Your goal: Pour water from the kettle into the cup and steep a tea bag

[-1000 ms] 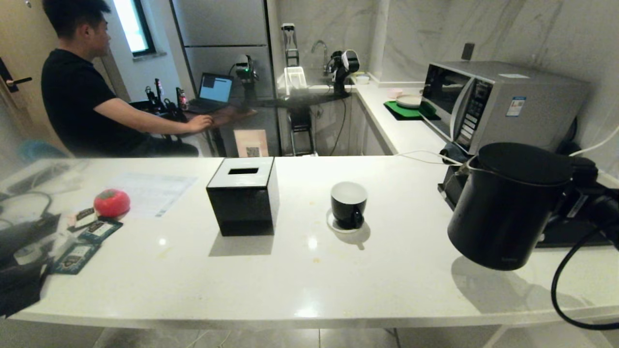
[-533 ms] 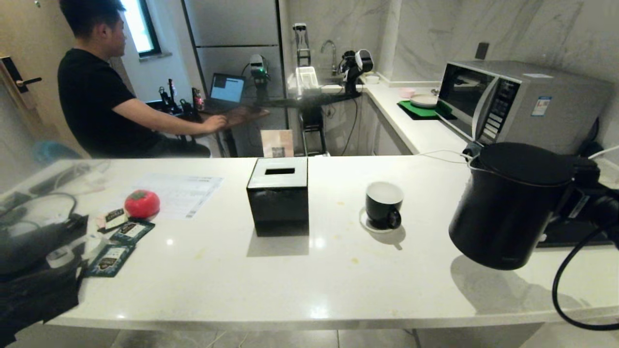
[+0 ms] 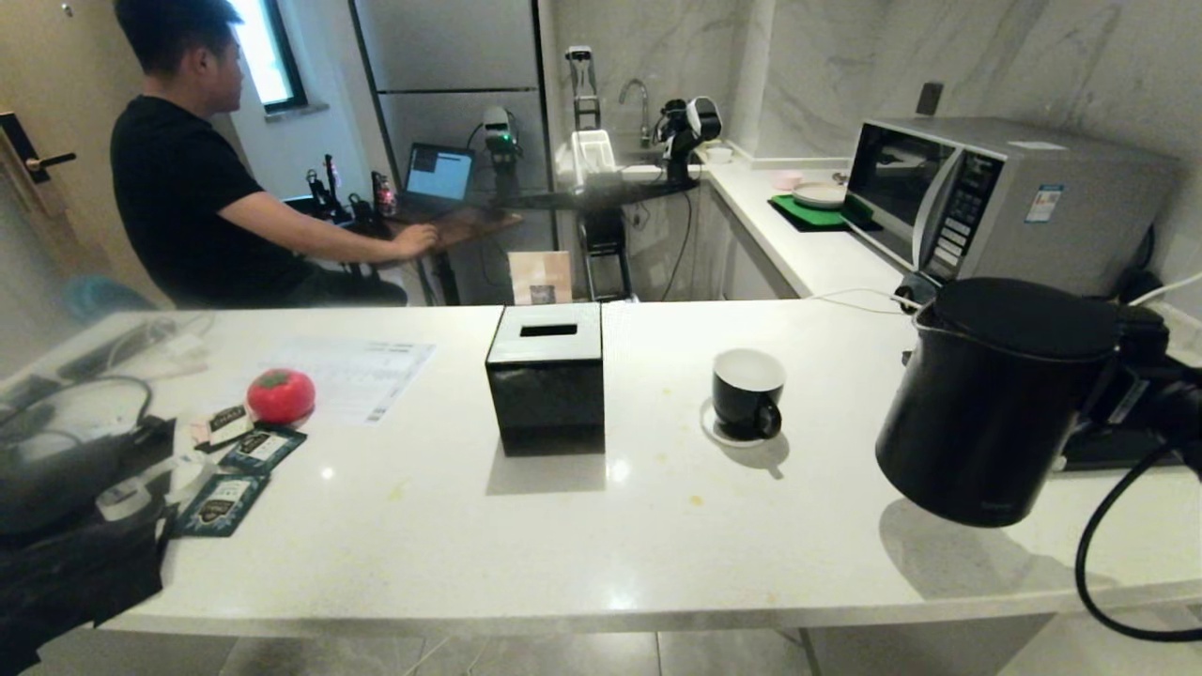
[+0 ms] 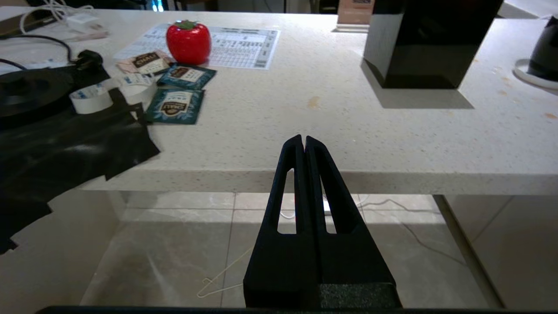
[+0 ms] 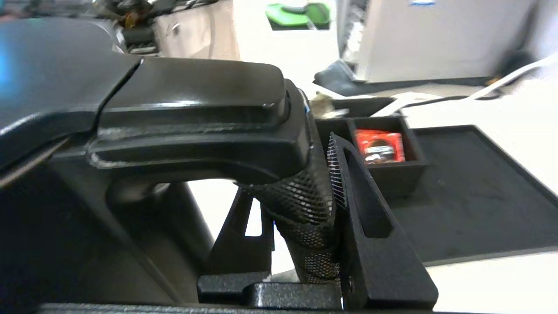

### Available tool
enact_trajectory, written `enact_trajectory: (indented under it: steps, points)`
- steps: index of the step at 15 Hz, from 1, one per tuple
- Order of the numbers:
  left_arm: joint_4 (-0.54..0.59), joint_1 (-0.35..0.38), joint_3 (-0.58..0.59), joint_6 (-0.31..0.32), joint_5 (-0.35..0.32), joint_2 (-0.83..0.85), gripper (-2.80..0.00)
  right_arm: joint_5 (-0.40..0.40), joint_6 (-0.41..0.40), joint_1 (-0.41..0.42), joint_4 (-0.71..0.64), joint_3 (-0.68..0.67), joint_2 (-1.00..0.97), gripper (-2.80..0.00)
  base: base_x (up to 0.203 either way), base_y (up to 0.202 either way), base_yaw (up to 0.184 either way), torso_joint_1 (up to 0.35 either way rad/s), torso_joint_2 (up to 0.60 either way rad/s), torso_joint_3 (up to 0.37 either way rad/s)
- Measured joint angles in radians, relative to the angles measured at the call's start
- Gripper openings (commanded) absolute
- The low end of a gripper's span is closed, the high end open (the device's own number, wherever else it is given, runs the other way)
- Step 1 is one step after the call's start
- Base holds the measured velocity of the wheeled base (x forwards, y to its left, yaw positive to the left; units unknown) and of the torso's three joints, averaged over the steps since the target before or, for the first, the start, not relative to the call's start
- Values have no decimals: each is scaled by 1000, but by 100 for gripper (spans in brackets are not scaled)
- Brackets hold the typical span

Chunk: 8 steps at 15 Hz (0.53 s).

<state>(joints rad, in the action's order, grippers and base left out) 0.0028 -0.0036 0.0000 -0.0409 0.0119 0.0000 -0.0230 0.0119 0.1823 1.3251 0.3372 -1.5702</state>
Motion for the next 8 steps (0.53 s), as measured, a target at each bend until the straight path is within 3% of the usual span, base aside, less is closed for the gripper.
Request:
enact_trajectory:
  steps: [8]
  points:
    - [0,0,0,-1,0,0,-280,-1,0,-8,-3,22,-4,-280,0,0,0,0,0,0]
